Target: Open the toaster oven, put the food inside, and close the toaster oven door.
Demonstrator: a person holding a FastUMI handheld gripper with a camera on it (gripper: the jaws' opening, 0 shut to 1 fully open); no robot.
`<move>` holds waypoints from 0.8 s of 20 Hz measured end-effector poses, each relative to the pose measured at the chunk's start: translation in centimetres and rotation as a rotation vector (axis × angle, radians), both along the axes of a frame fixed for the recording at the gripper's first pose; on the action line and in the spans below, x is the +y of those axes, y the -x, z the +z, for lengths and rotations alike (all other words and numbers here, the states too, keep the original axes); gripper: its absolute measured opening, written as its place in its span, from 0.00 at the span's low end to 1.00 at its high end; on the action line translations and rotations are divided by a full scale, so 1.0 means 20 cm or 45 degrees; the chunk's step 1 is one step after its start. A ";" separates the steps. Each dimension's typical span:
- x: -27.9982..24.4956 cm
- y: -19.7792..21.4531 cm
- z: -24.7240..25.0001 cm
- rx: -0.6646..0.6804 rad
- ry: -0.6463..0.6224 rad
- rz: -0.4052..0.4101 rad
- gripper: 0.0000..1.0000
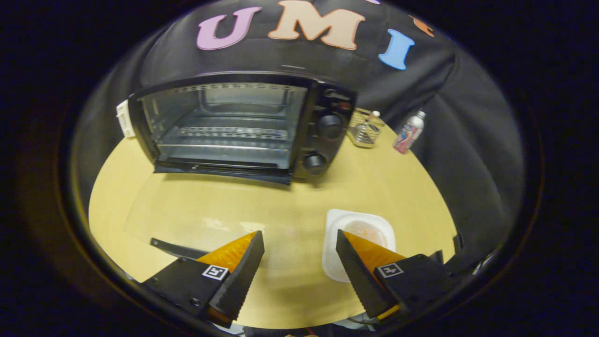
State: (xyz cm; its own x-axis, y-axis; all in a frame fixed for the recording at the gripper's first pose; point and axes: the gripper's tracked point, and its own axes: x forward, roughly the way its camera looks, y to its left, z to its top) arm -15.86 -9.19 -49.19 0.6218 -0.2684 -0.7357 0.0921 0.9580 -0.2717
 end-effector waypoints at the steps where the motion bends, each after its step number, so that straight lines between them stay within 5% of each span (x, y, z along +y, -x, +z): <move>1: -0.08 0.01 0.00 0.006 0.009 -0.053 0.99; 7: -0.39 0.06 -0.07 0.097 0.057 -0.235 0.99; 16: -0.45 0.11 -0.27 0.216 -0.070 -0.245 0.95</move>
